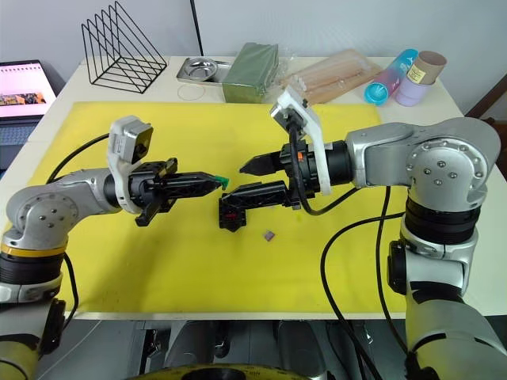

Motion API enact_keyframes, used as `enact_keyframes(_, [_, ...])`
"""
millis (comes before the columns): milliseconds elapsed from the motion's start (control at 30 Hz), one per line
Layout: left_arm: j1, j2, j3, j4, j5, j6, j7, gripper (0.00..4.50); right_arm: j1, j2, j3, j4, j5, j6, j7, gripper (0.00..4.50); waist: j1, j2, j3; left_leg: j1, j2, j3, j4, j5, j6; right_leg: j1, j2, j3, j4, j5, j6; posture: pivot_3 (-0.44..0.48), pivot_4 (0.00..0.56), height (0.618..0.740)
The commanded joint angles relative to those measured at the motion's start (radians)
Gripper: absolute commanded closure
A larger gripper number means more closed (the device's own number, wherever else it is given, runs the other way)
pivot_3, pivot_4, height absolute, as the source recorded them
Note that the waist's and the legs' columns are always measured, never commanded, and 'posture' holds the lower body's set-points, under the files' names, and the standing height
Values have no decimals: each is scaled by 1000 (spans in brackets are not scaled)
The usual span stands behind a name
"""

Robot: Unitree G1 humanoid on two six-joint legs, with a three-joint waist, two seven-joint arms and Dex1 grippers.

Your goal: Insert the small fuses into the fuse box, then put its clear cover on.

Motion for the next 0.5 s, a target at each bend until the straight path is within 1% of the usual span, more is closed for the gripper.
enact_keyframes(33, [-28, -12, 1, -10, 27, -19, -22, 4500, -44, -2, -23, 18, 57, 7, -45, 551, 1, 0, 0, 0, 0, 0, 0, 0, 0, 0, 0, 0, 0, 0, 0, 0, 150, 740])
enact_keyframes(67, [-32, -19, -1, -9, 37, -23, -18, 4500, -48, -10, -18, 16, 62, 7, -52, 792, 1, 0, 0, 0, 0, 0, 0, 0, 0, 0, 0, 0, 0, 0, 0, 0, 150, 740])
enact_keyframes(267, [-37, -48, 4, -21, 62, -27, -2, 4500, -52, -9, -2, 29, 96, 7, -101, 792, 2, 0, 0, -1, 0, 0, 2, 0, 0, 0, 0, 0, 1, 1, 1, 0, 150, 740])
enact_keyframes(367, [-39, -55, 10, -23, 63, -23, 7, 4500, -50, -5, 11, 34, 93, 7, -124, 1373, 1, 0, 0, -1, 0, 0, 3, 0, 0, 0, 0, 0, 2, 1, 2, 0, 150, 740])
enact_keyframes(433, [-39, -56, 13, -25, 62, -21, 10, 4500, -50, -6, 15, 36, 98, 7, -132, 2008, 1, 0, 0, -1, 0, 0, 4, 0, 0, 0, 0, 0, 2, 1, 2, 0, 150, 740])
enact_keyframes(500, [-38, -54, 18, -27, 57, -17, 15, 4500, -51, -9, 18, 37, 103, 7, -136, 2008, 1, 0, 0, -1, 0, 0, 4, 0, 0, 0, 0, 0, 3, 1, 2, 0, 150, 740])
